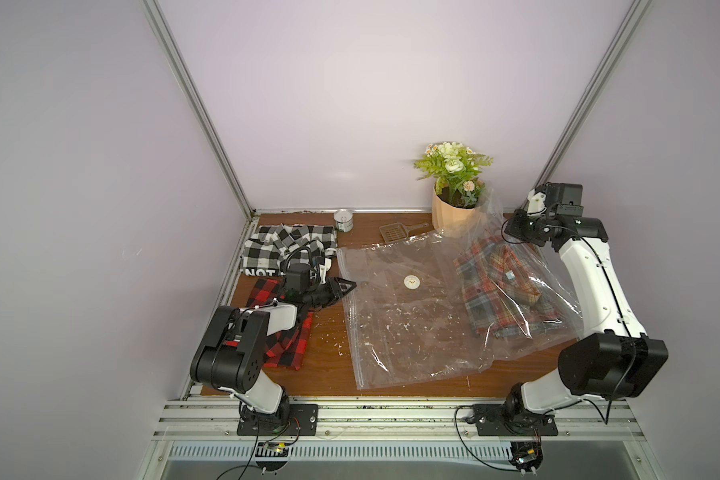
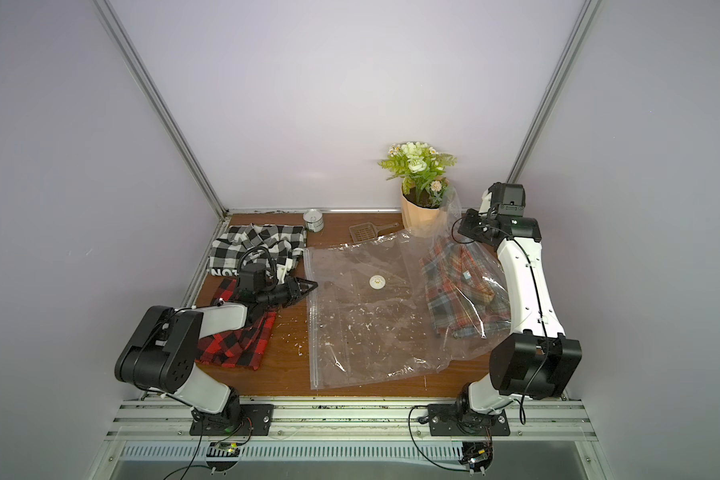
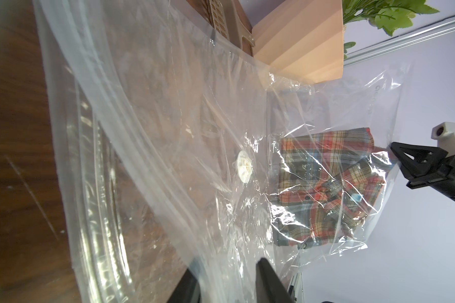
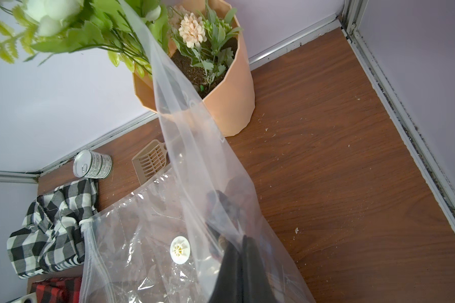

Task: Take the shirt out of the vacuum bag
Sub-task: Adjust the vacuum bag at the center of the board.

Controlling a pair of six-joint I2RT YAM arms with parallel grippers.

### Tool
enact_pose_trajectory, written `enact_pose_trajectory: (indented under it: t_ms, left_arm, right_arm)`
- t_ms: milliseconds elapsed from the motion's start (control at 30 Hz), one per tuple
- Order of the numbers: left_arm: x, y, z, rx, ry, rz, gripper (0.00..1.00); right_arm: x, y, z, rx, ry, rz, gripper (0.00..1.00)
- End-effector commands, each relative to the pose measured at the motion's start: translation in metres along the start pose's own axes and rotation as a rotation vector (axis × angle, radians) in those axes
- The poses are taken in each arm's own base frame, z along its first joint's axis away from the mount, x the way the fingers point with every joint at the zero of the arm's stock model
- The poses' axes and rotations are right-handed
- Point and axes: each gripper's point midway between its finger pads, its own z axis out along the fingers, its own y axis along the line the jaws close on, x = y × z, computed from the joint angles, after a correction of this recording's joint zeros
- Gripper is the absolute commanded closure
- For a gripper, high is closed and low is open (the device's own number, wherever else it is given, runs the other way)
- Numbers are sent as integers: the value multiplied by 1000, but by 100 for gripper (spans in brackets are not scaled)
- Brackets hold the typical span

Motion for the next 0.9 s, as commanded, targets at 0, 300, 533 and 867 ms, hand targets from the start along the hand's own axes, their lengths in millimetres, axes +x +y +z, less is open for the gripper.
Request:
enact_pose_trajectory:
  t_ms: [0,300,533,867]
  left_arm:
    - [3,-3,2,17,2,15,63]
    - [6,0,3,15,7,11,62]
    - [7,3,4,10,12,7,62]
    - [8,5,6,3,20,12,63]
  right_arm:
    - [-24,11,-15,-21,-80,-28,100]
    - [-10,12,2,-40,-41,-25,100]
    - [16,0,29,-19,14,-14,100]
    - [57,-48,61,112,49,45,100]
